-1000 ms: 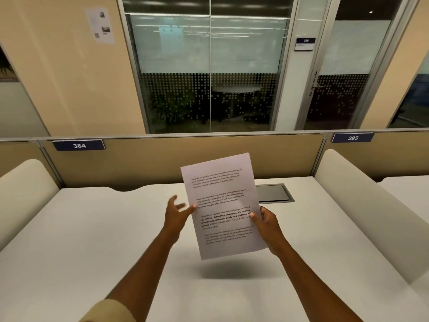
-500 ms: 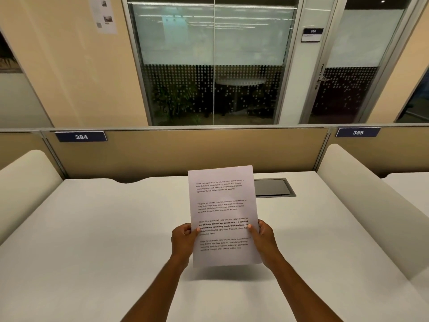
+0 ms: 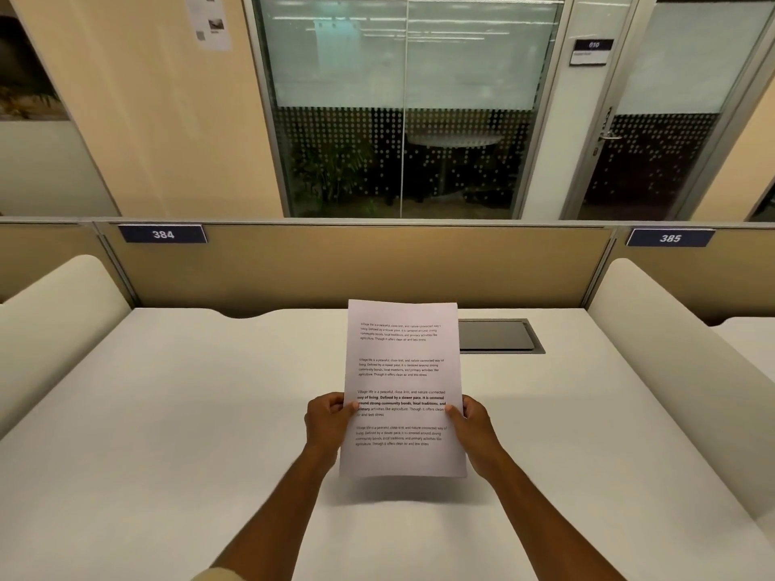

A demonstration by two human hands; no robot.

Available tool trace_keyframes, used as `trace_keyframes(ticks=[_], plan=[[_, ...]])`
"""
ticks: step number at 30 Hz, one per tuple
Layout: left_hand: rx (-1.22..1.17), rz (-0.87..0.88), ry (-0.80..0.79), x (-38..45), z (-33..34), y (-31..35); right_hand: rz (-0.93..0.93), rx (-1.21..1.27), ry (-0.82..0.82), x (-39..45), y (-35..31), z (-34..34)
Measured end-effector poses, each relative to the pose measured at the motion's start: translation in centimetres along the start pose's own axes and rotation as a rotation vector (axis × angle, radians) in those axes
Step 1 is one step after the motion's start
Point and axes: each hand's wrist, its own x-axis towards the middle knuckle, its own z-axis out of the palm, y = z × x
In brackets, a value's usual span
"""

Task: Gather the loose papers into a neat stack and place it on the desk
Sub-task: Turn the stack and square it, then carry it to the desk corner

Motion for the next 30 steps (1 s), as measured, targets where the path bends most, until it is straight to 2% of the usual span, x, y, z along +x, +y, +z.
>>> trace_keyframes(ticks=[14, 24, 30], plan=[[0.045, -0.010, 0.130, -0.1, -2.2, -1.1, -0.024, -0.089, -0.158, 1.9, 0.7, 1.1], [0.062, -0.057, 0.245, 0.9, -8.8, -1.5, -0.001, -0.119, -0.249, 1.6, -0.2, 7.4], [0.103, -0.062, 0.251, 3.1, -14.3, -2.2, 0.014, -0.098, -0.264, 1.4, -1.6, 12.9]])
